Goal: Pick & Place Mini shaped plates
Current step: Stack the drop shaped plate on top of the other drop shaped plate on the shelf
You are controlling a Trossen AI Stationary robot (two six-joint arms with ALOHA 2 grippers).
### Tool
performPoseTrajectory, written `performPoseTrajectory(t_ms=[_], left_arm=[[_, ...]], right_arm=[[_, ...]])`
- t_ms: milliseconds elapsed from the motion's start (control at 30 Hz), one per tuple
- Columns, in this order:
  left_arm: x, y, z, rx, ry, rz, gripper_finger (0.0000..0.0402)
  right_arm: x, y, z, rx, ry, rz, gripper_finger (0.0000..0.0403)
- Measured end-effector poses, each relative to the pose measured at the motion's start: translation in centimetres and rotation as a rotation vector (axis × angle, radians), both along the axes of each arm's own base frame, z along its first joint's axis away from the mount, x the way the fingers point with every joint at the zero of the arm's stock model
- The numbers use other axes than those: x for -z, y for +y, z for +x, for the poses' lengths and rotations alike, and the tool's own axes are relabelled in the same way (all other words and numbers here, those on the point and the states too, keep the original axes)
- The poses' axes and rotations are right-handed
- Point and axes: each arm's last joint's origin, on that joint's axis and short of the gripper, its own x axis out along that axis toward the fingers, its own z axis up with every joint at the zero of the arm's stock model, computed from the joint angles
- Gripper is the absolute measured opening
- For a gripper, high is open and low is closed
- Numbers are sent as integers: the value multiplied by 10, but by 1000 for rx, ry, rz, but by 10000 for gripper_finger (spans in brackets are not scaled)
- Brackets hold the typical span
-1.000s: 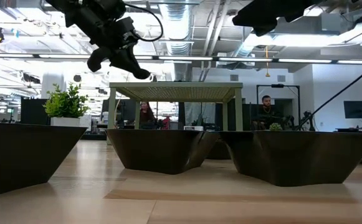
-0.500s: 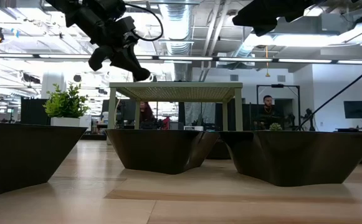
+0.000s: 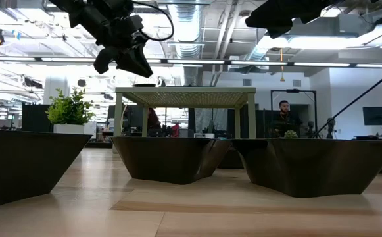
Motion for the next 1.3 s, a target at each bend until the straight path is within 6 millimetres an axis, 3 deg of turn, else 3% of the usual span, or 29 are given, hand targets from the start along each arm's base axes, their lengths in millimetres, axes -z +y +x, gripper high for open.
performPoseTrajectory(t_ms=[267, 533, 800, 1067, 1300], left_arm=[[0, -3, 1, -84, -3, -20, 59], [-1, -24, 12, -355, -137, -303, 69], [-4, -46, 21, -517, -265, -525, 77], [0, -39, 22, -693, -318, -459, 77], [20, -35, 35, -717, -238, -448, 77]], right_arm=[[0, 0, 0, 0, 1, 0, 93], [0, 0, 0, -10, -1, -24, 93], [0, 0, 0, -17, -4, -39, 93], [0, 0, 0, -20, -5, -46, 93], [0, 0, 0, -20, -7, -47, 93]])
